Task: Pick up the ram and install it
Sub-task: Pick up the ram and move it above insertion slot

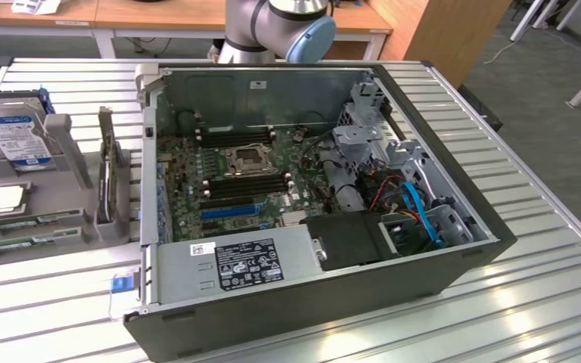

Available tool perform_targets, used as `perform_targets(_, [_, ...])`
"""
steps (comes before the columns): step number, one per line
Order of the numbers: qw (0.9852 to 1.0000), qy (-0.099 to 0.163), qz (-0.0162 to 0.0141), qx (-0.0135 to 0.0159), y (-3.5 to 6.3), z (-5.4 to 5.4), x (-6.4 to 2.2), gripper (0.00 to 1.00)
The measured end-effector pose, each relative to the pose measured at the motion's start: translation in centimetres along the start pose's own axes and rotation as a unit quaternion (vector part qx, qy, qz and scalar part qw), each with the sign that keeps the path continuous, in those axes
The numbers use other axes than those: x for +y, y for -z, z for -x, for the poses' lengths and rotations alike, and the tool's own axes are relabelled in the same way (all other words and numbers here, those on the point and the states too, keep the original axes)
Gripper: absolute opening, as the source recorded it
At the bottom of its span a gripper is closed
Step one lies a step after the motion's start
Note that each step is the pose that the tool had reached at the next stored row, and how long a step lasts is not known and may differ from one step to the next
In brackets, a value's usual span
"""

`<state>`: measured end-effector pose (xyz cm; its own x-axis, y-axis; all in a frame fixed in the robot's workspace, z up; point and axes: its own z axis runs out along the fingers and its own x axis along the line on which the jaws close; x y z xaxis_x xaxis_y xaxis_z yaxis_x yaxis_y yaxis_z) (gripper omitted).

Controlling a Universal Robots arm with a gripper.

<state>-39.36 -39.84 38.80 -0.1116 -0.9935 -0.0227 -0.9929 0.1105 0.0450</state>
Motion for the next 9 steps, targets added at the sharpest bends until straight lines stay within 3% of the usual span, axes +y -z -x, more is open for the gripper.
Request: perform_targets(9, [1.0000, 0.002, 0.0001, 0.0001, 0.00, 0.00, 0.00, 0.10])
